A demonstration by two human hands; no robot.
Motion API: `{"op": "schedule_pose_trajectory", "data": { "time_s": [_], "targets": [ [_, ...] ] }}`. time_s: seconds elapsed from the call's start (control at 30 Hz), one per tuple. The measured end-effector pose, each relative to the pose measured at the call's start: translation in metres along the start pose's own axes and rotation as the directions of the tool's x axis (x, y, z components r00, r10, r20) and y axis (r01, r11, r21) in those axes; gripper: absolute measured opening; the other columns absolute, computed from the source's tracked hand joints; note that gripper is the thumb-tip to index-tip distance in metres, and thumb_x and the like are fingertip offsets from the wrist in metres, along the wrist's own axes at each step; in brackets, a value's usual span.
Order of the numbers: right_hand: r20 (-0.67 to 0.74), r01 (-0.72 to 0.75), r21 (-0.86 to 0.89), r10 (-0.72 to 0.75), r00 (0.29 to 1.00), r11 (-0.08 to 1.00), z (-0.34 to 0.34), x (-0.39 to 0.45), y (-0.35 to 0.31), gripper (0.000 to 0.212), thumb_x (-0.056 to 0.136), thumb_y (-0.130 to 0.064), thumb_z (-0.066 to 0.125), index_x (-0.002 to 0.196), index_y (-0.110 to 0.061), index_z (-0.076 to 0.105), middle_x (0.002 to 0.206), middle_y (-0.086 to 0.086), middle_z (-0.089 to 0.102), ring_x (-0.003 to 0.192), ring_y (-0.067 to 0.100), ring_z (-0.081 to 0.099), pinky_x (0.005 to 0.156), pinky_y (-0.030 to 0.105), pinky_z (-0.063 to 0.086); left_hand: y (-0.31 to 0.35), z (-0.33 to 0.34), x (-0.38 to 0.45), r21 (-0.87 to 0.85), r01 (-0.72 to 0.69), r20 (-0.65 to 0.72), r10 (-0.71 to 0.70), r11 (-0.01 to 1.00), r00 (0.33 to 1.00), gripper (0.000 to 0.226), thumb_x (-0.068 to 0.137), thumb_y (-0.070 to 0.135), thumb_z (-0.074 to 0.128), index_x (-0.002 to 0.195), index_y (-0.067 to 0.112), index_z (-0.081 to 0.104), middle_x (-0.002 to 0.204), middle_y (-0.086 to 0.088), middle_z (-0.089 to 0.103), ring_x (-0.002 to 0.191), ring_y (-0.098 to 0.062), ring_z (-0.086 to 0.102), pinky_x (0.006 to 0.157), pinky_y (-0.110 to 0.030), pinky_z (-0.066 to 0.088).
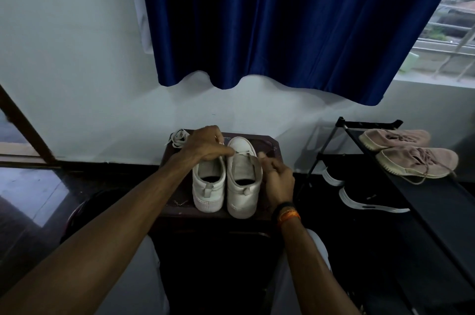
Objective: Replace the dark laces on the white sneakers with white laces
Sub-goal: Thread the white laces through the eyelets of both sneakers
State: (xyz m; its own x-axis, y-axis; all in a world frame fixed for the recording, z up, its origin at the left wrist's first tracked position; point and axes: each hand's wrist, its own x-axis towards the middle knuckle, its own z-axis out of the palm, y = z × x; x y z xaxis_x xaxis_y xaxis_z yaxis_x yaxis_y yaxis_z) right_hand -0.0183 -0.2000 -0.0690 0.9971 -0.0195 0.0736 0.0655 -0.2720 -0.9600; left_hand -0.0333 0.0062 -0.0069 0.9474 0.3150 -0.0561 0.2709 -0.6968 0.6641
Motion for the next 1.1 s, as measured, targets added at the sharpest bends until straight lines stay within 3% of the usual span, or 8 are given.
{"op": "schedule_pose_trajectory", "data": {
  "time_s": [0.1, 0.23, 0.4, 0.57, 0.7, 0.83, 0.97, 1.1],
  "targets": [
    [-0.045, -0.041, -0.115, 0.036, 0.998, 0.992, -0.003, 0.011, 0.012, 0.009, 0.087, -0.025, 0.068, 0.088, -0.023, 0.077, 0.094, -0.005, 0.074, 0.094, 0.014, 0.068, 0.084, 0.026, 0.051, 0.000, 0.011, -0.003, -0.073, -0.025, -0.003, 0.025, 0.997, 1.000, 0.048, 0.065, 0.050, 0.088, 0.094, 0.021, 0.064, 0.097, 0.006, 0.066, 0.092, -0.014, 0.061, 0.077, -0.033, 0.049],
    [0.159, 0.173, -0.489, -0.108, 0.981, 0.855, -0.002, 0.027, 0.036, 0.031, 0.079, -0.022, 0.070, 0.109, -0.031, 0.074, 0.110, -0.006, 0.071, 0.102, 0.016, 0.067, 0.085, 0.026, 0.053, -0.001, 0.018, -0.005, -0.074, -0.011, 0.010, 0.012, 0.997, 1.000, 0.054, 0.062, 0.065, 0.085, 0.092, 0.026, 0.065, 0.101, 0.011, 0.066, 0.097, -0.009, 0.060, 0.086, -0.034, 0.051],
    [0.137, 0.202, -0.506, -0.153, 0.979, 0.838, 0.001, 0.028, 0.028, 0.039, 0.085, -0.020, 0.072, 0.123, -0.019, 0.060, 0.127, 0.008, 0.048, 0.099, 0.034, 0.063, 0.084, 0.036, 0.050, -0.004, 0.018, -0.007, -0.087, -0.027, 0.008, 0.028, 0.996, 1.000, 0.055, 0.064, 0.068, 0.083, 0.091, 0.023, 0.067, 0.103, 0.009, 0.067, 0.095, -0.008, 0.061, 0.075, -0.027, 0.048],
    [0.105, 0.181, -0.443, -0.149, 0.983, 0.878, 0.002, 0.042, 0.021, 0.043, 0.084, -0.023, 0.075, 0.123, -0.018, 0.056, 0.121, 0.007, 0.062, 0.102, 0.032, 0.064, 0.085, 0.039, 0.051, -0.005, 0.020, -0.008, -0.086, -0.039, -0.005, 0.038, 0.996, 0.999, 0.054, 0.063, 0.071, 0.081, 0.088, 0.025, 0.068, 0.101, 0.010, 0.067, 0.095, -0.008, 0.061, 0.079, -0.029, 0.051],
    [0.185, 0.170, -0.515, -0.084, 0.979, 0.840, 0.000, 0.049, 0.023, 0.009, 0.088, -0.030, 0.069, 0.094, -0.027, 0.074, 0.095, 0.006, 0.076, 0.093, 0.032, 0.070, 0.075, 0.031, 0.053, -0.005, 0.021, -0.007, -0.038, -0.050, -0.001, 0.050, 0.998, 0.999, 0.057, 0.061, 0.077, 0.077, 0.088, 0.028, 0.067, 0.099, 0.011, 0.066, 0.098, -0.011, 0.061, 0.089, -0.038, 0.052],
    [0.064, 0.085, -0.411, -0.064, 0.996, 0.908, -0.011, 0.051, 0.005, 0.020, 0.085, -0.037, 0.071, 0.083, -0.018, 0.077, 0.081, 0.009, 0.074, 0.088, 0.033, 0.068, 0.073, 0.029, 0.047, -0.004, 0.026, -0.011, 0.091, -0.079, -0.077, 0.086, 0.993, 0.993, 0.071, 0.049, 0.091, 0.067, 0.092, 0.035, 0.066, 0.116, 0.008, 0.053, 0.117, -0.018, 0.045, 0.106, -0.042, 0.037],
    [0.079, 0.040, -0.242, -0.021, 0.997, 0.970, -0.025, 0.054, -0.034, 0.025, 0.076, -0.034, 0.068, 0.054, -0.021, 0.068, 0.055, -0.001, 0.064, 0.065, 0.022, 0.064, 0.068, 0.033, 0.052, 0.007, 0.033, -0.018, 0.308, -0.196, -0.135, 0.247, 0.931, 0.960, 0.063, 0.063, 0.067, 0.080, 0.112, 0.030, 0.064, 0.140, 0.002, 0.041, 0.131, -0.024, 0.031, 0.107, -0.042, 0.024],
    [0.184, 0.012, 0.046, -0.020, 0.983, 0.999, -0.031, 0.052, -0.070, 0.028, 0.089, -0.022, 0.068, 0.064, -0.009, 0.066, 0.048, -0.005, 0.056, 0.052, 0.016, 0.054, 0.061, 0.031, 0.048, 0.004, 0.045, -0.022, 0.351, -0.287, -0.160, 0.359, 0.891, 0.920, 0.053, 0.067, 0.050, 0.079, 0.112, 0.025, 0.065, 0.144, -0.001, 0.043, 0.133, -0.027, 0.034, 0.107, -0.040, 0.022]
  ]
}}
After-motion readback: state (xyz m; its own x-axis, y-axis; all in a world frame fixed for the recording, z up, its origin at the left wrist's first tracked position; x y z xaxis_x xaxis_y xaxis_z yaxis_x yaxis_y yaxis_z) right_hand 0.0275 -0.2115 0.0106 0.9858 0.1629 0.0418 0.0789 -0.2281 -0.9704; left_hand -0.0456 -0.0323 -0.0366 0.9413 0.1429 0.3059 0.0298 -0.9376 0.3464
